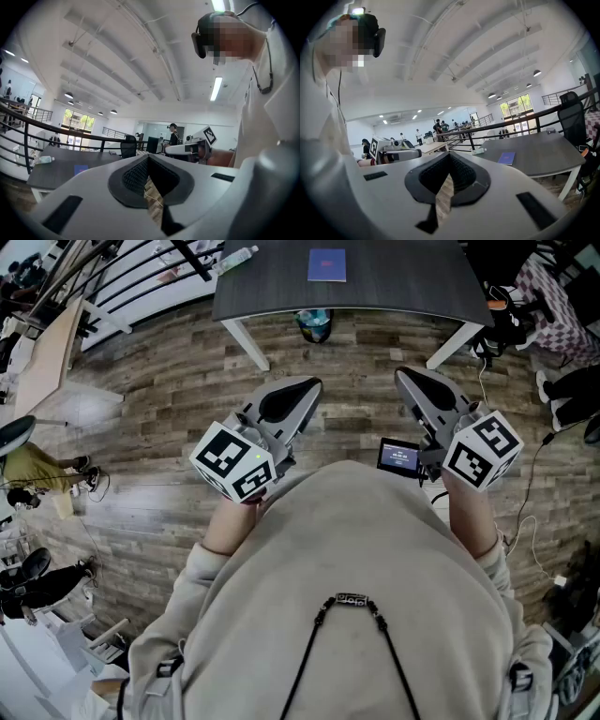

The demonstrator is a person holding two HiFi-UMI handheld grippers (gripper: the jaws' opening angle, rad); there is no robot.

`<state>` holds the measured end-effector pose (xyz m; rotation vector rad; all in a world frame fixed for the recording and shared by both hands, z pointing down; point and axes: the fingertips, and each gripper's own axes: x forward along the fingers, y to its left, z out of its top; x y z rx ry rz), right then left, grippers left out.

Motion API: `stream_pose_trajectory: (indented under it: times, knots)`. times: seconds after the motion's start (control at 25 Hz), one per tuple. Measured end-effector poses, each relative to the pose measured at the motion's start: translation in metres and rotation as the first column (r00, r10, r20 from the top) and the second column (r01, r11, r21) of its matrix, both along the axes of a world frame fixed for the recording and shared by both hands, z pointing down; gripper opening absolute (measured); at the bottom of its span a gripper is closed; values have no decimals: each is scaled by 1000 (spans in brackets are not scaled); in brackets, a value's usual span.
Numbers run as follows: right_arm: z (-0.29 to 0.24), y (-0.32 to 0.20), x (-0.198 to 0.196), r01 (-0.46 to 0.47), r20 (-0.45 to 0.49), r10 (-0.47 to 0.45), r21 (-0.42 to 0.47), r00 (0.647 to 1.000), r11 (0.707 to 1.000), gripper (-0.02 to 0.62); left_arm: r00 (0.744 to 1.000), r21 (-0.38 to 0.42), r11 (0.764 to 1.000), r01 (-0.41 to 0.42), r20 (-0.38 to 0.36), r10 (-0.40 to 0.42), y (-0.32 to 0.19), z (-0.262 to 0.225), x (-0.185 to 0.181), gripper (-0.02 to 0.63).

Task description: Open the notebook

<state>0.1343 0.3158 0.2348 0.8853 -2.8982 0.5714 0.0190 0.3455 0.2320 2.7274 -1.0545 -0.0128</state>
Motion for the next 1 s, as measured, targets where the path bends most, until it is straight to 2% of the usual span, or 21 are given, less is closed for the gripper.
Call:
stream_pose_trajectory:
  times: [0.2, 0.4, 0.64, 0.84, 1.0]
  knots:
    - [-3, -5, 7, -14, 9, 15, -7, 1000, 1000, 15, 999, -40, 999, 17, -26, -18, -9, 3, -1, 2]
    - [-2, -7, 32, -44, 153, 56, -77, 987, 996, 17, 1000, -53, 999, -2, -22, 1, -13, 7, 15, 2]
    - [11, -9, 54, -70, 150, 81, -78, 985, 995, 17, 1000, -54, 998, -15, 6, 15, -16, 11, 32, 2]
    - [5, -7, 52, -18, 193, 31, -73, 981, 997, 17, 999, -64, 997, -34, -12, 33, -28, 9, 58, 2]
    - [14, 2, 52, 63, 111, -59, -29, 992, 998, 17, 993, -95, 989, -111, 20, 113, -31, 11, 80, 3]
